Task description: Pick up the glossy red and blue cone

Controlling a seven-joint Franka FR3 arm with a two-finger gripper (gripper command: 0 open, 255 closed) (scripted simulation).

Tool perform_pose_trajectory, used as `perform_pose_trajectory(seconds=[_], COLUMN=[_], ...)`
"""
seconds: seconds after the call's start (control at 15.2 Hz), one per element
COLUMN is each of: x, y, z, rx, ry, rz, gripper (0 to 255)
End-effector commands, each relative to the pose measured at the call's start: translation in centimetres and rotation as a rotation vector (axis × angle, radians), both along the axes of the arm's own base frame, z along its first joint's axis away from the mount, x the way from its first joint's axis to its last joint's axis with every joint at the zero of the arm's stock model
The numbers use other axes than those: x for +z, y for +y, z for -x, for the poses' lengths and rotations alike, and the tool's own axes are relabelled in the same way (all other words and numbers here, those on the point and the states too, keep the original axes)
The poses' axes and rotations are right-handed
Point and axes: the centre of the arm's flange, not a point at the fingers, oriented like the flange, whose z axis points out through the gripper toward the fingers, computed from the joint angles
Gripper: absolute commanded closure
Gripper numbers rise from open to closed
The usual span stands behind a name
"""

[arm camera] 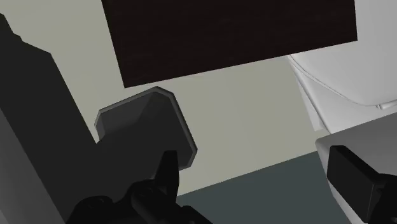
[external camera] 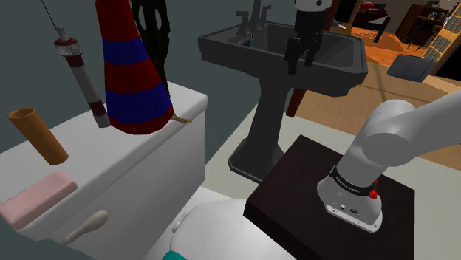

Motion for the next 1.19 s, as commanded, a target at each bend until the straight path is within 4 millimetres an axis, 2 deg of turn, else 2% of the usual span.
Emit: perform_pose_trajectory(seconds=[0.0, 1.12], x=[0.0, 5.4], y=[0.0, 18.7], z=[0.0, -5.4], rx=[0.0, -0.041], ry=[0.0, -0.43], rz=[0.0, 0.044], gripper=[0, 0])
